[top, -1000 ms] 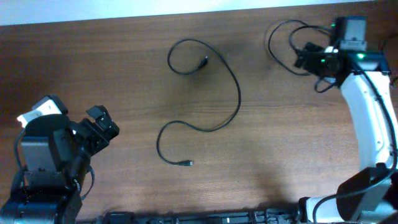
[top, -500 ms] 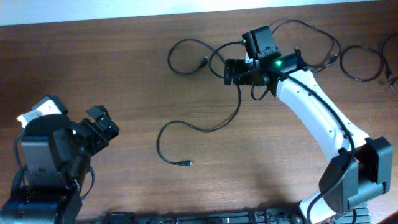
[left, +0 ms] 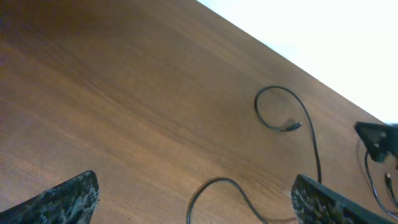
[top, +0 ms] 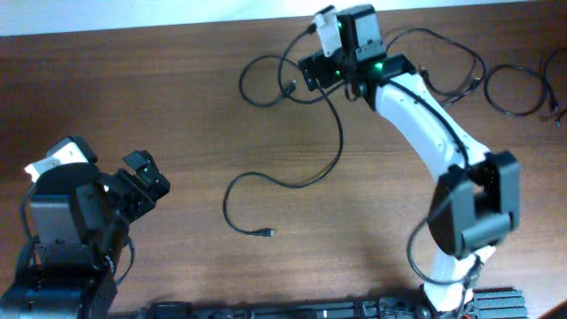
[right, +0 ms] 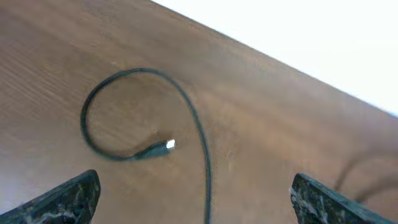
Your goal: Untangle cables
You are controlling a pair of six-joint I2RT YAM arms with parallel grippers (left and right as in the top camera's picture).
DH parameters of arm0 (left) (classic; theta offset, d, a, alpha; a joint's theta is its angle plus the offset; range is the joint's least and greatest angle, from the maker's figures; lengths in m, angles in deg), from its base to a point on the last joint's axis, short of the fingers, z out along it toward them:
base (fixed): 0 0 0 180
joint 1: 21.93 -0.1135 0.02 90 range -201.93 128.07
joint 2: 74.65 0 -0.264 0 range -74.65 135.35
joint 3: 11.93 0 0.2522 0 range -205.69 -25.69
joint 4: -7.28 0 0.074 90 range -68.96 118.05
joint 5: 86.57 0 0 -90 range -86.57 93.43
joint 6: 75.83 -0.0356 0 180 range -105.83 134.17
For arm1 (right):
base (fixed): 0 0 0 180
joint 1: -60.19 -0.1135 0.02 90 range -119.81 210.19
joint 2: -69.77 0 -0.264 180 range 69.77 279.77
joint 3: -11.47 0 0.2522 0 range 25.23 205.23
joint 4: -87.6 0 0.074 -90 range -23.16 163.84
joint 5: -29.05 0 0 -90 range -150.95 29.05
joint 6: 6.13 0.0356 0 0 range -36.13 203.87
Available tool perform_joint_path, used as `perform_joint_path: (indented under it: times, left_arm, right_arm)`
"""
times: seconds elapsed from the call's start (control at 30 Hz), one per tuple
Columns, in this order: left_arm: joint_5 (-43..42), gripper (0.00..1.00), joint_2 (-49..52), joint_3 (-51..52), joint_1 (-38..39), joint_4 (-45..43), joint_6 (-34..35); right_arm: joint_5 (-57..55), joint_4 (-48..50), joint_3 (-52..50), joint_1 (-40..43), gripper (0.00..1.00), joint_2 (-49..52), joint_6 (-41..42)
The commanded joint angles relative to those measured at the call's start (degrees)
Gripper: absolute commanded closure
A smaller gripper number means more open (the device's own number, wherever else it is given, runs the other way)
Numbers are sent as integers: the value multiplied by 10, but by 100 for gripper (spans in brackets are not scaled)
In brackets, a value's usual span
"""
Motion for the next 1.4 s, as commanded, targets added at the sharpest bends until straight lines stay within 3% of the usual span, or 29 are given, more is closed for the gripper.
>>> perform_joint_path:
  times: [0.0, 0.07, 0.33, 0.43, 0.53, 0.6, 0.73, 0.77, 0.8, 0.87, 0.93, 1.0, 1.03, 1.07, 1.1, 1.13, 1.27, 1.37]
  left_arm:
    - [8, 1, -2, -3, -2, -2, -9]
    - [8, 1, -2, -3, -2, -2, -9]
    - [8, 1, -2, -3, -2, -2, -9]
    - [8, 1, -2, -3, -2, -2, -9]
    - [8, 1, -2, -3, -2, -2, -9]
    - [8, 1, -2, -3, -2, -2, -9]
    - [8, 1, -2, -3, -2, -2, -9]
    - [8, 1, -2, -3, -2, -2, -9]
    - [8, 1, -2, -3, -2, -2, -9]
    - [8, 1, -2, -3, -2, -2, -9]
    - [8, 1, -2, -3, -2, -2, -9]
    - [8, 1, -2, -3, -2, -2, -9]
    - [8, 1, -2, -3, -2, -2, -9]
    - [8, 1, -2, -3, -2, -2, -9]
    - [8, 1, -2, -3, -2, -2, -9]
    - [8, 1, -2, -3, -2, -2, -9]
    - [8, 1, -2, -3, -2, -2, -9]
    - [8, 1, -2, -3, -2, -2, -9]
  right_arm:
    - [191, 33, 24, 2, 7, 78, -131]
    - [320, 61, 24, 0, 6, 132, -131]
    - [292, 190, 24, -35, 11, 238, -131]
    - [220, 164, 24, -41, 14, 252, -131]
    - [190, 64, 24, -41, 17, 271, -131]
    - [191, -2, 24, -41, 33, 271, -131]
    - [186, -113, 24, -41, 87, 232, -131]
    - [186, -137, 24, -41, 96, 212, -131]
    - [186, -174, 24, -42, 96, 186, -130]
    - [189, -279, 24, -47, 96, 147, -131]
    - [239, -416, 23, -71, 86, 141, -131]
    - [251, -451, 22, -123, 79, 141, -131]
    - [249, -451, 22, -144, 70, 141, -131]
    - [248, -449, 22, -173, 52, 141, -148]
    - [219, -447, 22, -192, 18, 141, -155]
    - [178, -444, 22, -207, 1, 141, -155]
    - [-80, -389, 23, -240, 2, 141, -108]
    - [-126, -373, 23, -241, 2, 141, -100]
